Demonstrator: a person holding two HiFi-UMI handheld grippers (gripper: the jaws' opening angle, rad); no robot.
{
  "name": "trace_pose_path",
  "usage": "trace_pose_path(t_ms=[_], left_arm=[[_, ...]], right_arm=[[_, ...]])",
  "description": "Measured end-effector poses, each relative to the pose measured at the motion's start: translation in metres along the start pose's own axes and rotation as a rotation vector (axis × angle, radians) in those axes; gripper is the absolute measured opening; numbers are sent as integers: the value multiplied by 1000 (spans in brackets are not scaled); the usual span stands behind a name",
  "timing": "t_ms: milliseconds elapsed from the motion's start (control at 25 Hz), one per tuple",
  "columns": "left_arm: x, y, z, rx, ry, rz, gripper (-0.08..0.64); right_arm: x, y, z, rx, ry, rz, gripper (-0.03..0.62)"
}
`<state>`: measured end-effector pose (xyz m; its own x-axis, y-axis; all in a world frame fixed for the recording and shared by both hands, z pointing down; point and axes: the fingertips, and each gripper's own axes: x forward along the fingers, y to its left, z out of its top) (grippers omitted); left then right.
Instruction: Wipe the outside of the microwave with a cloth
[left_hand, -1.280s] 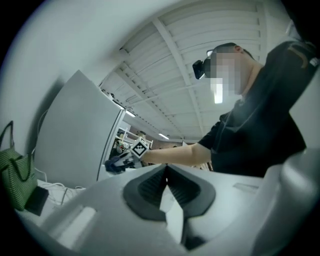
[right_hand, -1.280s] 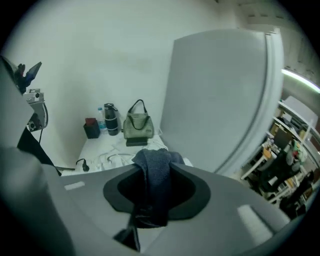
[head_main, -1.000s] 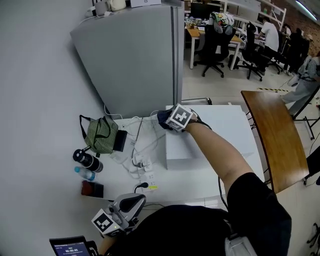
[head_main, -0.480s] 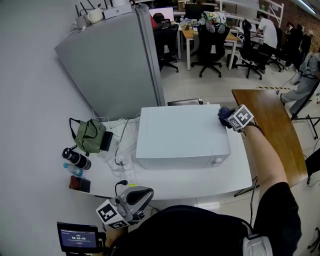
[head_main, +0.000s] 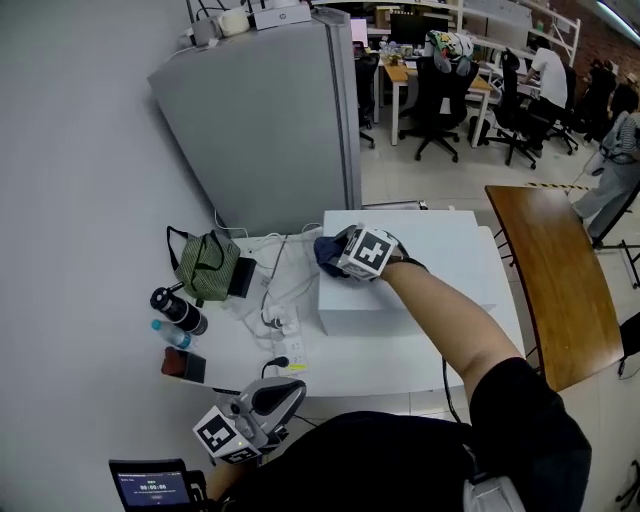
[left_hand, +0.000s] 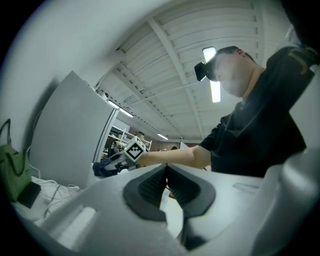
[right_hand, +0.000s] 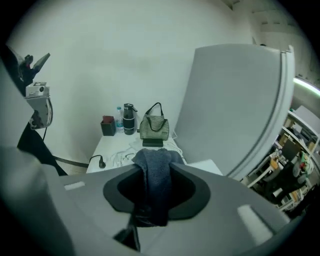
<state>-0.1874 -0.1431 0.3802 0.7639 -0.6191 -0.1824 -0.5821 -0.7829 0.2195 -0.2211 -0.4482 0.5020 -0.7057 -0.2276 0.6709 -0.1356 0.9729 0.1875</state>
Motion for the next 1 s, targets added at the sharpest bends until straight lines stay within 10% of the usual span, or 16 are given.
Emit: trace_pose_path(t_ms=[360,720,880,1000], left_arm=[[-35,16,-2,11,39,7,5],[79,-53,-31,-24,42,-81,5],[99,-67,-30,-30,37,-90,5],[83,-64,-24,-20,33,-63,5]], right_arm=[[5,-12,-51,67,152,-33,103],[-239,-109,-323,300,292,-332,103],[-259,-114,-323,294,237,-355,103],[-220,-84,-235,213,90,-283,103]])
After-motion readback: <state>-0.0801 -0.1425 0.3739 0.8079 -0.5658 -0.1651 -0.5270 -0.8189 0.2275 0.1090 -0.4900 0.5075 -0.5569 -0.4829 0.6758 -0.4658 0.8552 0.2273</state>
